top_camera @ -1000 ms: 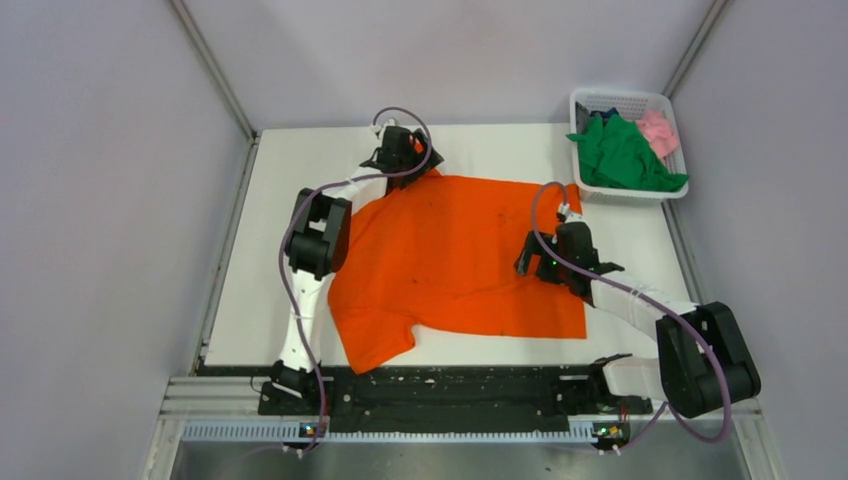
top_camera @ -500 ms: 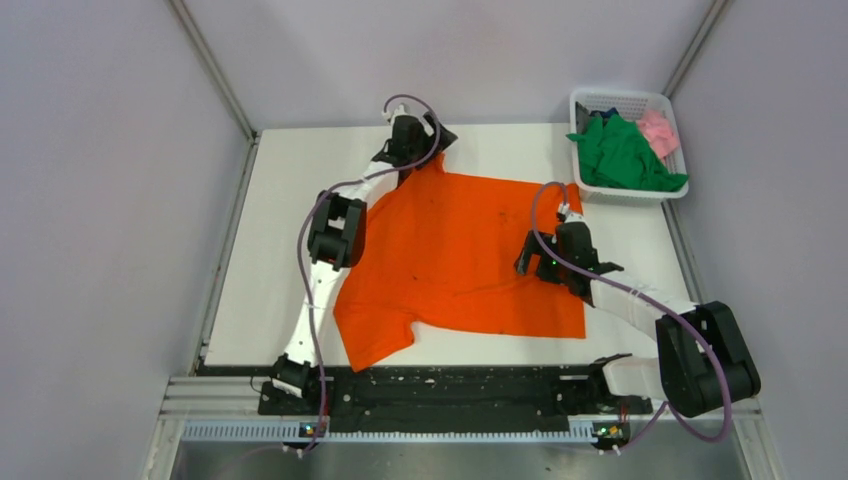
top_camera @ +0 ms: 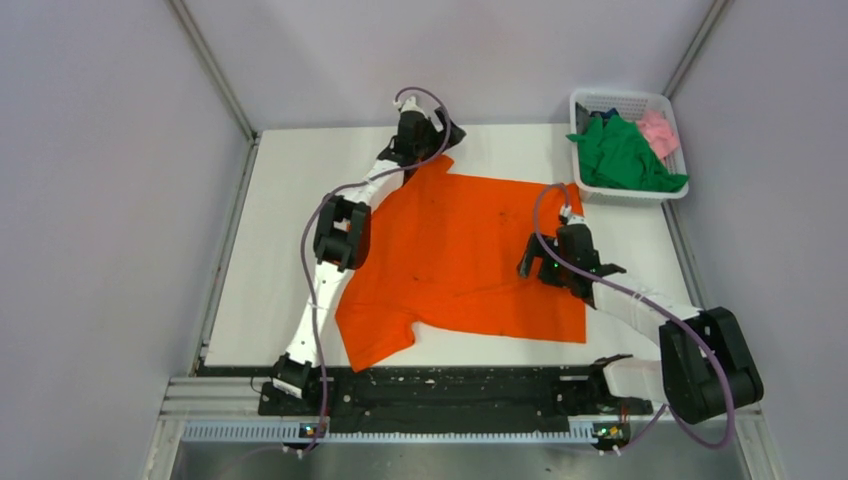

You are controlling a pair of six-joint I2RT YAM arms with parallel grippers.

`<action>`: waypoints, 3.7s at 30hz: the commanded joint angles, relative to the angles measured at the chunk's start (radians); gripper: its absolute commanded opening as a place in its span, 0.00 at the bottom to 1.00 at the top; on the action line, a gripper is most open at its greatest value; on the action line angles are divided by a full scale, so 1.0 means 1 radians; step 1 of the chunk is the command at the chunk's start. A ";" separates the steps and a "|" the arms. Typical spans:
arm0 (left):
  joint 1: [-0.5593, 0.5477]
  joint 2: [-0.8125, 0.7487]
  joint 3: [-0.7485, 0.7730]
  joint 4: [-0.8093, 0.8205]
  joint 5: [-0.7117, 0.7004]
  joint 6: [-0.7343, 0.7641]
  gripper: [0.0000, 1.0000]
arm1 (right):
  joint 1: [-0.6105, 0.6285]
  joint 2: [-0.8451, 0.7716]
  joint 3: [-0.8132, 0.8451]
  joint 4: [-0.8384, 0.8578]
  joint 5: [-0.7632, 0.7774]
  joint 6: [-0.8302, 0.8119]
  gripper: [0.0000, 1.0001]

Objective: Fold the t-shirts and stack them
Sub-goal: Flatten out the tshirt, then grab the side of the flattened tshirt closest away from the robot with both arms

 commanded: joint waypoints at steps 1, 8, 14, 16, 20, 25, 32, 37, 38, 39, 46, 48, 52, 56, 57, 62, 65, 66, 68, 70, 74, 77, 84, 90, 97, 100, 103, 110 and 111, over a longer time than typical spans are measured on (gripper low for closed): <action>0.001 -0.330 -0.135 -0.036 0.007 0.176 0.99 | 0.007 -0.045 -0.012 -0.125 0.021 0.010 0.99; 0.002 -0.639 -0.520 -0.130 -0.111 0.265 0.99 | 0.007 -0.209 -0.010 -0.245 0.081 0.003 0.99; 0.014 -0.713 -0.705 -0.224 -0.113 0.325 0.99 | 0.007 -0.265 0.009 -0.282 0.128 0.019 0.99; 0.026 -0.699 -0.731 -0.253 -0.107 0.325 0.99 | 0.005 -0.250 0.032 -0.281 0.151 0.026 0.99; 0.073 -0.631 -0.757 -0.244 -0.006 0.263 0.99 | 0.006 -0.188 0.061 -0.195 0.201 0.040 0.99; 0.109 -0.539 -0.729 -0.250 0.045 0.218 0.99 | -0.003 -0.002 0.173 -0.110 0.216 0.016 0.99; 0.167 -0.452 -0.644 -0.445 -0.073 0.193 0.99 | -0.022 0.338 0.412 -0.058 0.248 -0.048 0.99; 0.253 -0.447 -0.677 -0.455 -0.014 0.163 0.99 | -0.027 0.534 0.596 -0.053 0.239 -0.091 0.99; 0.263 -0.447 -0.682 -0.455 -0.016 0.161 0.99 | -0.029 0.571 0.630 -0.059 0.231 -0.094 0.99; 0.271 -0.443 -0.683 -0.456 -0.023 0.163 0.99 | -0.028 0.606 0.666 -0.066 0.220 -0.096 0.99; 0.316 -0.406 -0.623 -0.475 -0.027 0.167 0.99 | -0.030 0.817 0.872 -0.106 0.170 -0.107 0.99; 0.324 -0.392 -0.587 -0.479 -0.029 0.176 0.99 | -0.034 0.861 0.931 -0.125 0.171 -0.110 0.99; 0.329 -0.344 -0.481 -0.492 -0.038 0.195 0.99 | -0.051 0.907 0.984 -0.136 0.168 -0.103 0.99; 0.330 -0.300 -0.348 -0.528 0.032 0.225 0.99 | -0.065 0.890 1.025 -0.169 0.164 -0.111 0.99; 0.328 -0.304 -0.316 -0.543 0.042 0.229 0.99 | -0.065 0.867 1.033 -0.179 0.168 -0.117 0.99; 0.308 -0.530 -0.457 -0.552 0.080 0.238 0.99 | -0.063 0.672 0.961 -0.238 0.192 -0.139 0.99; 0.262 -0.788 -0.754 -0.460 0.022 0.243 0.99 | -0.055 0.470 0.730 -0.178 0.204 -0.127 0.99; 0.249 -0.872 -0.847 -0.434 0.002 0.237 0.99 | -0.054 0.411 0.672 -0.169 0.200 -0.120 0.99; 0.222 -1.022 -1.022 -0.414 -0.019 0.215 0.99 | -0.052 0.297 0.567 -0.170 0.178 -0.116 0.99; 0.185 -1.154 -1.166 -0.427 -0.037 0.182 0.99 | -0.052 0.191 0.478 -0.192 0.178 -0.103 0.99; 0.036 -1.397 -1.421 -0.533 -0.224 0.127 0.99 | -0.051 0.010 0.311 -0.229 0.168 -0.066 0.99; -0.063 -1.530 -1.539 -0.664 -0.307 0.049 0.99 | -0.051 -0.089 0.220 -0.286 0.175 -0.011 0.99; -0.161 -1.800 -1.781 -0.807 -0.278 -0.145 0.95 | -0.051 -0.253 0.092 -0.270 0.131 0.060 0.99; -0.192 -1.904 -1.916 -0.854 -0.237 -0.255 0.85 | -0.052 -0.256 0.068 -0.319 0.176 0.043 0.99; -0.196 -1.899 -1.944 -0.861 -0.243 -0.306 0.65 | -0.051 -0.253 0.060 -0.321 0.178 0.046 0.99; -0.198 -1.879 -1.947 -0.841 -0.228 -0.305 0.58 | -0.051 -0.251 0.055 -0.320 0.184 0.045 0.99; -0.202 -1.843 -1.968 -0.804 -0.191 -0.306 0.55 | -0.051 -0.244 0.054 -0.319 0.190 0.047 0.99; -0.222 -1.780 -1.962 -0.802 -0.183 -0.306 0.43 | -0.051 -0.233 0.049 -0.318 0.201 0.050 0.99; -0.224 -1.777 -1.958 -0.803 -0.187 -0.305 0.40 | -0.051 -0.231 0.049 -0.318 0.201 0.051 0.99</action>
